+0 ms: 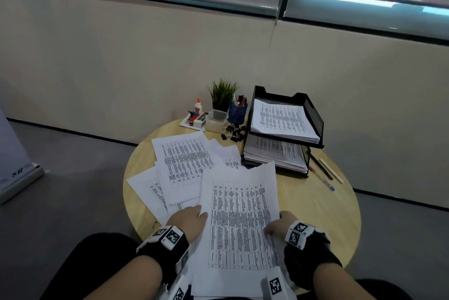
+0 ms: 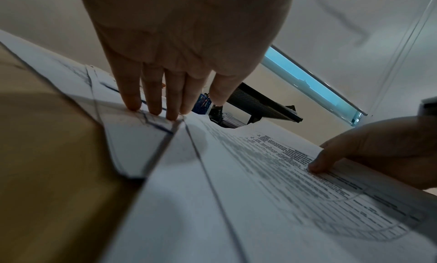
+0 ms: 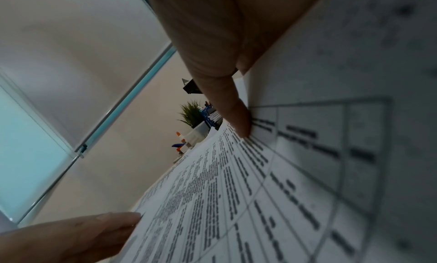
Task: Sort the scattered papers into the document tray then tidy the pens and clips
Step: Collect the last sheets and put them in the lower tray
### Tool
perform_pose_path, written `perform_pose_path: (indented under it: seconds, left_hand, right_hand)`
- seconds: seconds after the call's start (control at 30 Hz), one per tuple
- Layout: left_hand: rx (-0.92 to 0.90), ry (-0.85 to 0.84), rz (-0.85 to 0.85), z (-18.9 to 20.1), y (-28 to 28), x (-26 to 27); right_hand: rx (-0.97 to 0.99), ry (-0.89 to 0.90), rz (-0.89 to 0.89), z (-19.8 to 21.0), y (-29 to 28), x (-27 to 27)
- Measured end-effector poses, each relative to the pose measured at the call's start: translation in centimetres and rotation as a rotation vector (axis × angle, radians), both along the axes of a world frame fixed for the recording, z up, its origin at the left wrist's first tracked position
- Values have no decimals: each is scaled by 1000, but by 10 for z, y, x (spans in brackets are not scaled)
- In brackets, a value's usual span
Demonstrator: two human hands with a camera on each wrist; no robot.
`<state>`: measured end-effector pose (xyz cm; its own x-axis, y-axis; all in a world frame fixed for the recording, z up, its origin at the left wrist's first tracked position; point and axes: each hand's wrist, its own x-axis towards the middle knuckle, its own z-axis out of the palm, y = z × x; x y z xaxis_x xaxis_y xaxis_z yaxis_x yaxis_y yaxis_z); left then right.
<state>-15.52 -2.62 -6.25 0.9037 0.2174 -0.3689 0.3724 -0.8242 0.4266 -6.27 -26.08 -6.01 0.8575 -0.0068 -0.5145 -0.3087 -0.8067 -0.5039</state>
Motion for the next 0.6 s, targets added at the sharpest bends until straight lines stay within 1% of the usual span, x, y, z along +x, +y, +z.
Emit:
perform_pose_path:
  seconds: [0.07, 0.13, 0.17, 0.27, 0.33, 0.43, 0.6]
  left_hand:
    - [-46, 12, 9, 7, 3, 1]
    - [-114, 7, 76, 12, 13, 8]
    - [-138, -9, 139, 14, 21, 13]
    - [-132, -46, 397, 19, 43, 24]
    - [-217, -21, 519, 21, 54, 30]
    - [-327, -28, 603, 20, 64, 43]
    - [-398, -40, 675, 14, 73, 61]
  right_hand:
    - [-2, 0, 4, 2, -3, -1]
    - [2, -18, 1, 2, -8, -1]
    - [4, -36, 1, 3, -12, -1]
    - [14, -90, -9, 5, -29, -4]
    - [24, -123, -21, 7, -41, -6]
    - [29, -103, 4, 5, -52, -7]
    - [76, -95, 17, -2, -58, -11]
